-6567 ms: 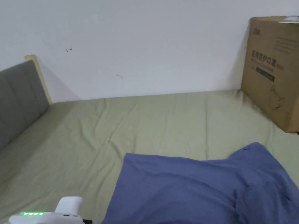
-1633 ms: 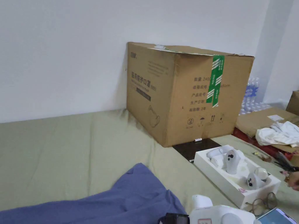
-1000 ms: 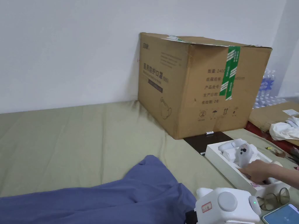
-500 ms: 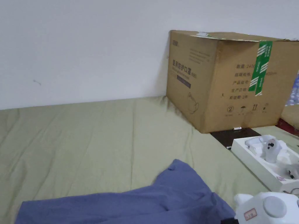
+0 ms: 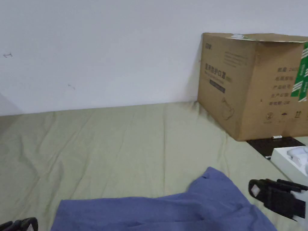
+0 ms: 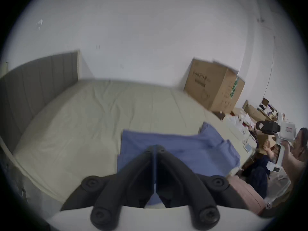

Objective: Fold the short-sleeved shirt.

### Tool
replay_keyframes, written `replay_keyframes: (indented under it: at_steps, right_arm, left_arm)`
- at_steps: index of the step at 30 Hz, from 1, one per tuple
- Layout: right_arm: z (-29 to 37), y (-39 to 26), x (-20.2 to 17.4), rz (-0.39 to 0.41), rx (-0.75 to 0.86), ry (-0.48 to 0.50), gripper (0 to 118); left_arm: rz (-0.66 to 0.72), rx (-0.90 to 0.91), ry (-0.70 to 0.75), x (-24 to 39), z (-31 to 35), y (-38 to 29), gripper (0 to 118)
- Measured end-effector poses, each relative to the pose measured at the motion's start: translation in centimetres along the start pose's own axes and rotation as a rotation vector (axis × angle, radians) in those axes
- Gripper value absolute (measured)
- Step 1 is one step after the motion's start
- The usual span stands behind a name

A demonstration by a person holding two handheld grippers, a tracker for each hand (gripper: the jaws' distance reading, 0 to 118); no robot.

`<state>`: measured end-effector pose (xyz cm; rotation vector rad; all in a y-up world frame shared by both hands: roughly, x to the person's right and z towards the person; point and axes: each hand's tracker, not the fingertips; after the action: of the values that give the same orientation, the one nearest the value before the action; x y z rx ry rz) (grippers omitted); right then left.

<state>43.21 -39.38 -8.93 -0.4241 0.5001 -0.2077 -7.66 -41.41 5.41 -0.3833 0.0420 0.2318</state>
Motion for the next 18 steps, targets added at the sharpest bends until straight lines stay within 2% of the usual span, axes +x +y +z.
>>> replay_keyframes:
  at_steps: [2,4,7,9,10,12,14,15,17,18]
  right_arm:
    - [0.1,-0.2,-1.8,0.018,0.051,0.017,4]
    - [-0.7,-0.5,-3.1,0.007,0.059,0.066,4]
    - [-2.9,-0.9,-4.0,0.032,0.037,0.068,4]
    - [-4.8,-1.2,-4.2,0.058,-0.007,0.042,4]
    - [-5.5,-1.4,-4.1,0.056,-0.031,0.030,4]
    - [-7.1,-2.0,-3.4,0.009,-0.065,0.027,4]
    - [-8.3,-2.7,-2.7,-0.054,-0.112,0.040,4]
    - [-8.8,-3.1,-2.4,-0.074,-0.131,0.028,4]
    - [-9.7,-3.7,-1.4,-0.100,-0.170,0.000,4]
    - [-10.2,-4.0,-1.0,-0.107,-0.188,-0.008,4]
  left_arm:
    - [-0.045,0.034,0.054,1.1,0.1,-0.7,0]
    - [-0.042,0.022,0.036,0.9,-0.7,-0.6,0]
    - [-0.044,-0.027,0.036,-0.8,-4.1,1.7,0]
    - [-0.032,-0.196,0.067,-3.6,-9.1,3.6,0]
    - [-0.004,-0.313,0.011,-5.2,-11.8,4.0,0]
    - [0.034,-0.504,-0.054,-7.8,-18.1,4.2,0]
    - [0.022,-0.588,-0.001,-9.6,-22.5,3.2,2]
    - [-0.015,-0.615,0.027,-10.1,-24.3,2.9,28]
    - [-0.034,-0.596,0.054,-10.9,-27.4,2.0,108]
    - [-0.019,-0.597,0.069,-11.4,-28.9,1.4,116]
